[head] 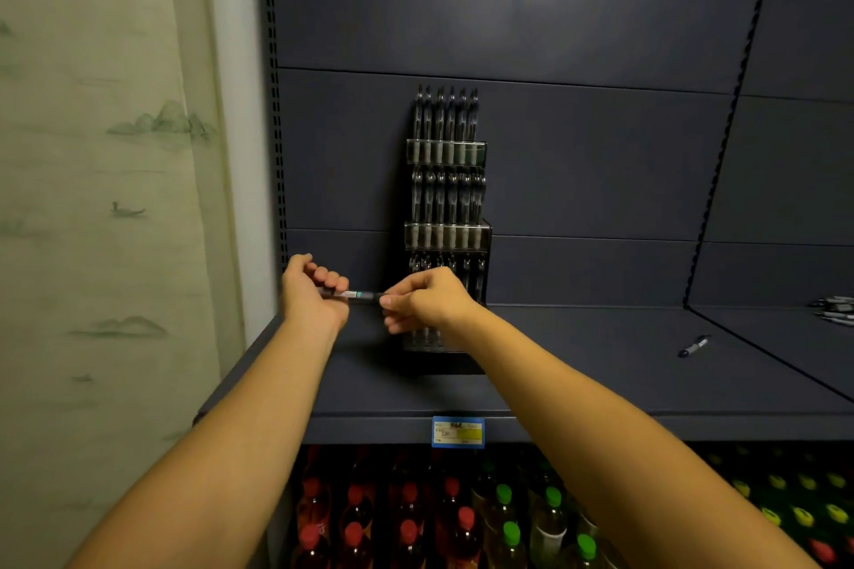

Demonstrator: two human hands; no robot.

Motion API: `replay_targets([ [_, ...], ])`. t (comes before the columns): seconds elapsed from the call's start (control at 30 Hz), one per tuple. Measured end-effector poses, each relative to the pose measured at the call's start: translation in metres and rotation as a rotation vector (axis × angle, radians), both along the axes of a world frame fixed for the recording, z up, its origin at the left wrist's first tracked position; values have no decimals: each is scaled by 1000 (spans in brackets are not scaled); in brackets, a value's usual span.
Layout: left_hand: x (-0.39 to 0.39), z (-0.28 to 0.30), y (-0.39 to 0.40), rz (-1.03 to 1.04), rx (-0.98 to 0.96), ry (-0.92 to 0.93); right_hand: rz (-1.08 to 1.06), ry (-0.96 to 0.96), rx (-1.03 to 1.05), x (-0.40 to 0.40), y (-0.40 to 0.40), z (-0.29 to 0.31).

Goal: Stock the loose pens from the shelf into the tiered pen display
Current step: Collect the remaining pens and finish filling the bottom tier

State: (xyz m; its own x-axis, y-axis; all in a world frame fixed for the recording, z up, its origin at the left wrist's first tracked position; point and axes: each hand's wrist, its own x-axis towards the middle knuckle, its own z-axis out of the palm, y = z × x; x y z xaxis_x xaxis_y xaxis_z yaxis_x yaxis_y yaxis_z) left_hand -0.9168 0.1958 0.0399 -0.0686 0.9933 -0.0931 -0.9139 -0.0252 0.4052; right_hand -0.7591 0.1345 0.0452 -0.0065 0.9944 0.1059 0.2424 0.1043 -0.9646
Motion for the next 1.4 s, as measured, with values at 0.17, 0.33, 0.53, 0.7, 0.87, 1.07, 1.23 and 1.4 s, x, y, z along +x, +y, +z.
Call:
replay_targets([
  [0.17,-1,-5,7,42,13,115,-86,169,7,16,-5,4],
  [0.33,-6,-16,16,172,85,744,-162,371,84,44,-5,9],
  [0.53,-17,-24,15,315,375,1734,-268,358,249,73,-10,18],
  [0.7,-22,-23,19,260,527,2084,-391,305,278,93,-9,25],
  [0.87,-19,-22,15,222,588,2329,-443,243,280,110,-9,35],
  [1.07,-14,-20,13,176,629,2485,-486,34,346,110,-4,41],
  [1.23,-12,-14,14,152,613,2496,-471,-135,411,101,9,42],
  [1.4,-10,-12,13,101,669,2480,-460,-249,408,96,21,40],
])
